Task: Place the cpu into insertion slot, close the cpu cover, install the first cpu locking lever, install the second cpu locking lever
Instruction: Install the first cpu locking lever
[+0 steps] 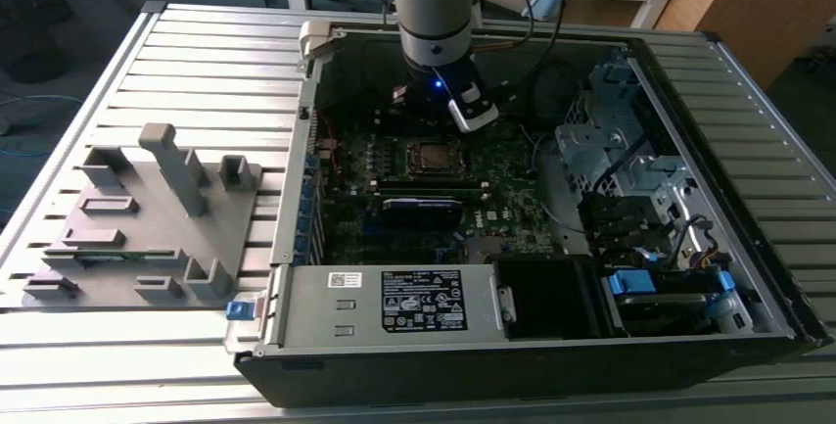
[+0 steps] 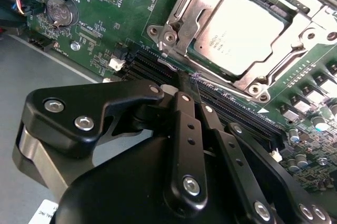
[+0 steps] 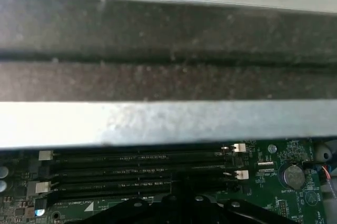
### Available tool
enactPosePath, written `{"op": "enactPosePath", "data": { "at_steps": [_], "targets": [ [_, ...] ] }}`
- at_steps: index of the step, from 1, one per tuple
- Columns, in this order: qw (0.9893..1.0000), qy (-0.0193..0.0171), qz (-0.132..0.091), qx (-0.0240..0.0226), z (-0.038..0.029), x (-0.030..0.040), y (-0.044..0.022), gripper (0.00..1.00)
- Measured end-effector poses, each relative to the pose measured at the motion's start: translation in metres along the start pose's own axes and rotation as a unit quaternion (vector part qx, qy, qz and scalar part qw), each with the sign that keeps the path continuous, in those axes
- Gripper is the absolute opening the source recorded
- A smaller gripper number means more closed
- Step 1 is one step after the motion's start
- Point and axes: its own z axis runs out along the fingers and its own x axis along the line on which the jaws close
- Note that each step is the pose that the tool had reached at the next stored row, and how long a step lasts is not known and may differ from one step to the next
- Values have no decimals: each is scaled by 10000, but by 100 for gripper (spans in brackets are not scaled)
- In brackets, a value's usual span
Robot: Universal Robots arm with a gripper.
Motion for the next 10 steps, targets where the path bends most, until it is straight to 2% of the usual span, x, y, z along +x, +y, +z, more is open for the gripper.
{"op": "enactPosePath", "data": {
  "at_steps": [3,10],
  "targets": [
    [10000,-16,-3,-1,6,1,-1,11],
    [10000,-19,-4,-1,-17,-3,4,11]
  ]
}}
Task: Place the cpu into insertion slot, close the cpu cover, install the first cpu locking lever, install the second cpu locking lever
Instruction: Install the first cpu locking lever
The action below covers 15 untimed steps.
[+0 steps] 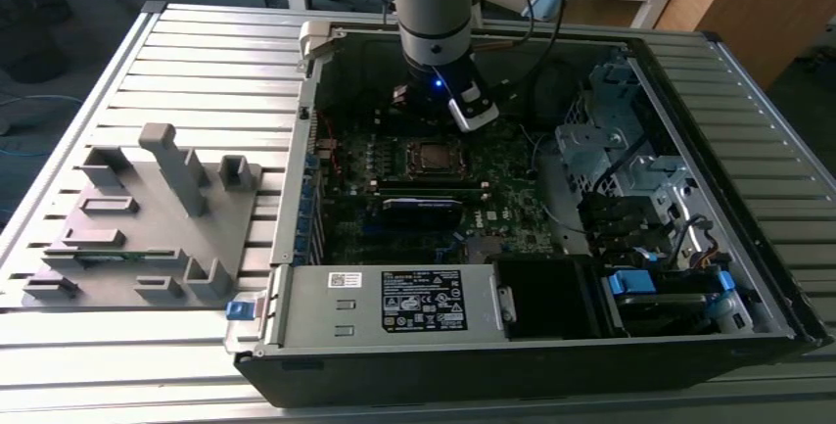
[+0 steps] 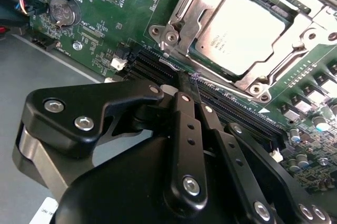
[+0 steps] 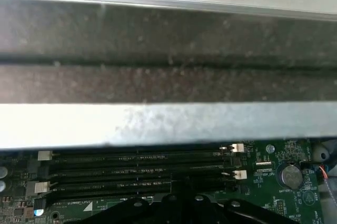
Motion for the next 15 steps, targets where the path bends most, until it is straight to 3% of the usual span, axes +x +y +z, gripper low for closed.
{"op": "enactPosePath", "data": {
  "at_steps": [3,9,15],
  "targets": [
    [10000,-6,-1,0,1,0,0,11],
    [10000,-61,-14,-2,27,6,-7,11],
    [10000,-67,-13,-4,27,17,-7,11]
  ]
}}
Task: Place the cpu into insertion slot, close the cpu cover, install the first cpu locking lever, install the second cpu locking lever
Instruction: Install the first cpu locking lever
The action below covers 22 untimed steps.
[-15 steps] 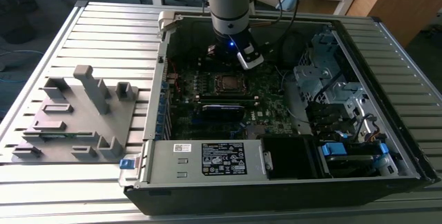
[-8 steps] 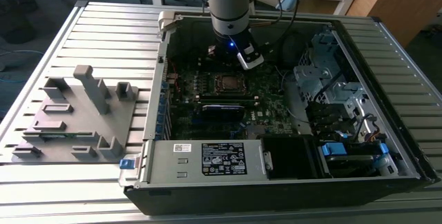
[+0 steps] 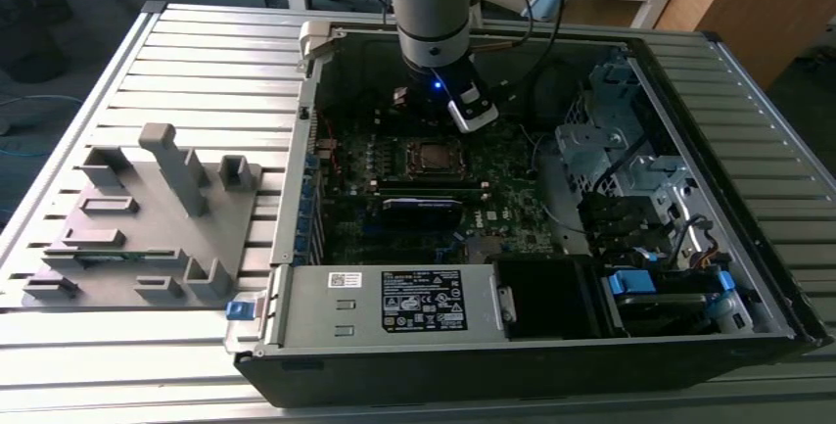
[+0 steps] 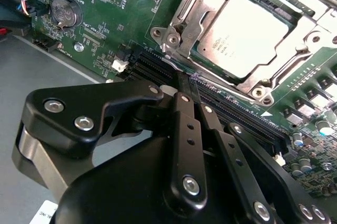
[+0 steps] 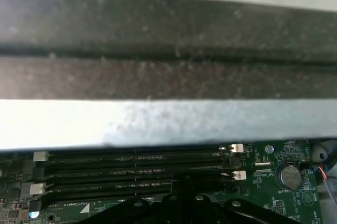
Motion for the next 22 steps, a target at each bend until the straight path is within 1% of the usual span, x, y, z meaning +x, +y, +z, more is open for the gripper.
{"op": "enactPosePath", "data": {
  "at_steps": [3,6,8,15,22],
  "targets": [
    [10000,-7,11,3,-2,5,0,11],
    [10000,-31,51,9,-1,6,0,11],
    [10000,-41,73,14,-2,6,-1,11],
    [10000,-42,79,16,-2,6,-1,11],
    [10000,-41,83,-6,-5,5,-12,11]
  ]
}}
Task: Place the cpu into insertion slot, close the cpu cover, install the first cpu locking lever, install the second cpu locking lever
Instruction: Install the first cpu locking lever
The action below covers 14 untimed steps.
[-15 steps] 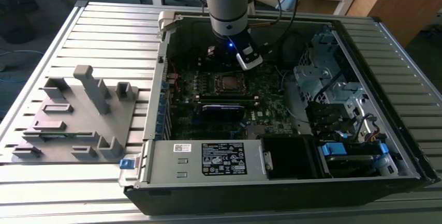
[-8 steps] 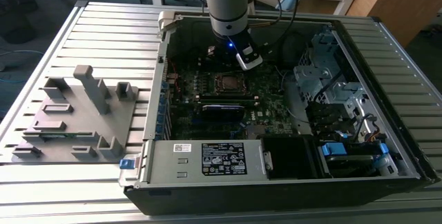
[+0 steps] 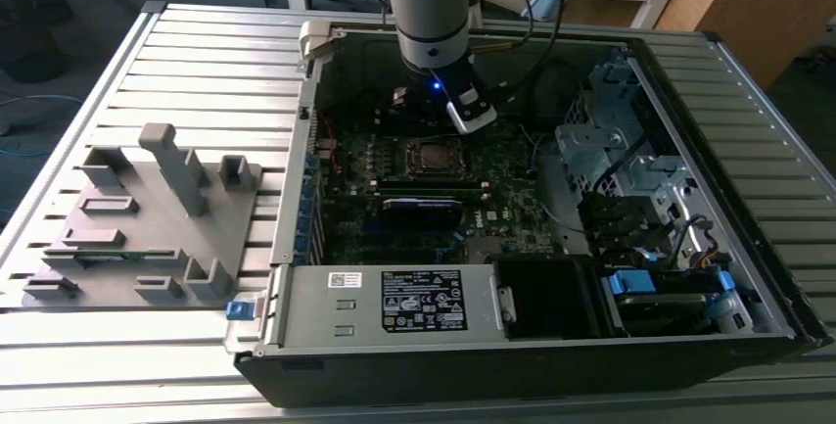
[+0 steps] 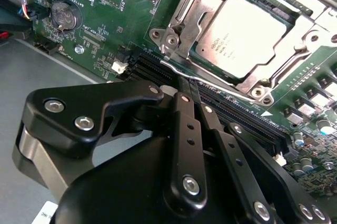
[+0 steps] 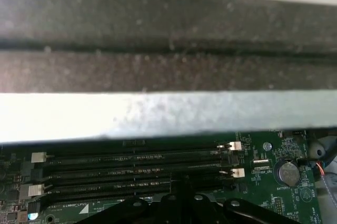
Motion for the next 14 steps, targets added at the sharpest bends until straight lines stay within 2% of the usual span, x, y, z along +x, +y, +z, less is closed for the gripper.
{"op": "enactPosePath", "data": {
  "at_steps": [6,13,14],
  "targets": [
    [9999,3,20,-101,-5,-2,-21,11],
    [9999,4,25,-129,-34,-7,-15,11],
    [9998,5,33,-172,-35,-8,-16,11]
  ]
}}
